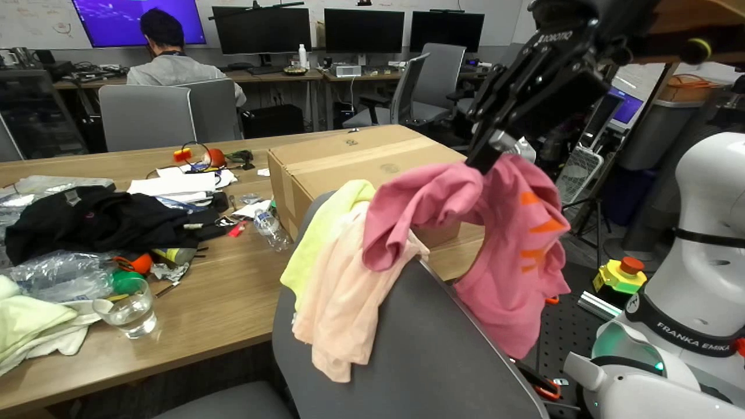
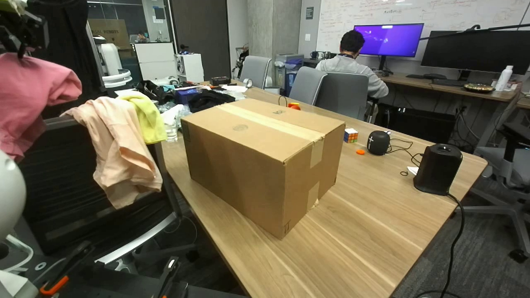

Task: Move the shirts from the chair to the box

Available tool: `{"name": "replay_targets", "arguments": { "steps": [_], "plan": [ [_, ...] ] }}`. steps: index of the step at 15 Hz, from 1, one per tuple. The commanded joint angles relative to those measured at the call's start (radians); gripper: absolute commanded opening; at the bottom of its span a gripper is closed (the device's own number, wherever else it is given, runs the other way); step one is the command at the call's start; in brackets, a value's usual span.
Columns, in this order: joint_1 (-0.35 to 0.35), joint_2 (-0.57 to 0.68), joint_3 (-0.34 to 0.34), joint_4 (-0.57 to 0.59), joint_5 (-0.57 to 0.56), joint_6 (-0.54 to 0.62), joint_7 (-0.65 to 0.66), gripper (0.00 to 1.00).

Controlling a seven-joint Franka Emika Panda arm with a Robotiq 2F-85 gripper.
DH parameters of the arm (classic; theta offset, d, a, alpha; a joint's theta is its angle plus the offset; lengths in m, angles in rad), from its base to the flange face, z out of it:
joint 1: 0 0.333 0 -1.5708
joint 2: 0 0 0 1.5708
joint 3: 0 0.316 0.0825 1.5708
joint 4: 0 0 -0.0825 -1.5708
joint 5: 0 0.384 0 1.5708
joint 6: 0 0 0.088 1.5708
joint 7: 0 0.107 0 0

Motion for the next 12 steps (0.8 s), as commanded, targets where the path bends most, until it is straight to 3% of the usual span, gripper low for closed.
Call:
{"name": "replay_targets", "arguments": {
  "steps": [1,6,12],
  "plan": [
    [-0.017,0.005,-0.041,0.058,-0.015,-0.025,-0.002,0.05],
    [-0.114,0.058,-0.065,0.100,-0.098,-0.007,0.002,0.05],
    [-0.306,0.166,-0.094,0.150,-0.273,0.096,0.026,0.05]
  ]
}}
